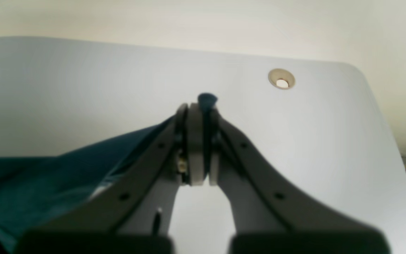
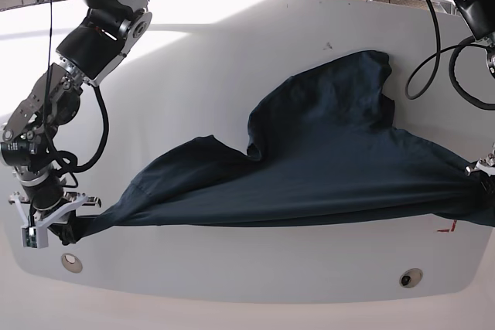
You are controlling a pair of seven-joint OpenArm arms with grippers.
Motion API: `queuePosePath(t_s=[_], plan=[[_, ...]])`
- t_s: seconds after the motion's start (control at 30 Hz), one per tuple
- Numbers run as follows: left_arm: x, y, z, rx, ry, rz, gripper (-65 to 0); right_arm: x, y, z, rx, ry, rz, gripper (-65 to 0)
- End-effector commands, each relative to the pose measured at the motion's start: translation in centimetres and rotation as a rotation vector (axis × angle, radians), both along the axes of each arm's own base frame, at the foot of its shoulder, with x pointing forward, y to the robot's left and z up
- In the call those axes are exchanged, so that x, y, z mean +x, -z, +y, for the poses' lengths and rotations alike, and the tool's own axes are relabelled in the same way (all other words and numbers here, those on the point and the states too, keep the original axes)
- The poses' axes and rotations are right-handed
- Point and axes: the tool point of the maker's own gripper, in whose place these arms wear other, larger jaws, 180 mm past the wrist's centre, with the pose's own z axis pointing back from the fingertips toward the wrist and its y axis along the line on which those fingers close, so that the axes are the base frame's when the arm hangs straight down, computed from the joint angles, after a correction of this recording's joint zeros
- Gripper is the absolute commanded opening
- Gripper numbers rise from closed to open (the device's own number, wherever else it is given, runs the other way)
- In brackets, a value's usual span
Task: Fold the T-shirt properly
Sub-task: 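Lift the shirt high with both grippers and stretch it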
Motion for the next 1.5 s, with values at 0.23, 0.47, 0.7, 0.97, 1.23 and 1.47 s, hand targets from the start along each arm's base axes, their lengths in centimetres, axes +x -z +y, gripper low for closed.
queuePosePath(t_s=[0.23, 0.47, 0.7, 0.97, 1.23, 1.47], plan=[[2.0, -9.5, 1.4, 0.042, -0.045, -0.234, -64.0, 5.9, -9.7, 0.8, -0.067, -0.08, -0.16, -65.0], [2.6, -16.8, 1.6, 0.002, -0.097, -0.361, -64.0, 8.4, -16.4, 0.7, -0.1, -0.109, -0.237, -65.0], [2.3, -23.3, 1.2, -0.002, -0.095, -0.504, -63.9, 9.9, -22.0, 0.4, -0.121, -0.126, -0.286, -65.0], [2.6, -26.6, 0.0, 0.009, -0.062, -0.555, -63.9, 10.3, -25.7, -0.2, -0.148, -0.124, -0.311, -65.0], [3.6, -23.5, -1.2, -0.028, -0.037, -0.498, -63.9, 10.3, -23.6, 0.0, -0.165, -0.128, -0.274, -65.0], [4.1, -17.2, -2.7, -0.062, -0.015, -0.377, -63.9, 8.6, -17.9, -0.6, -0.217, -0.11, -0.202, -65.0]])
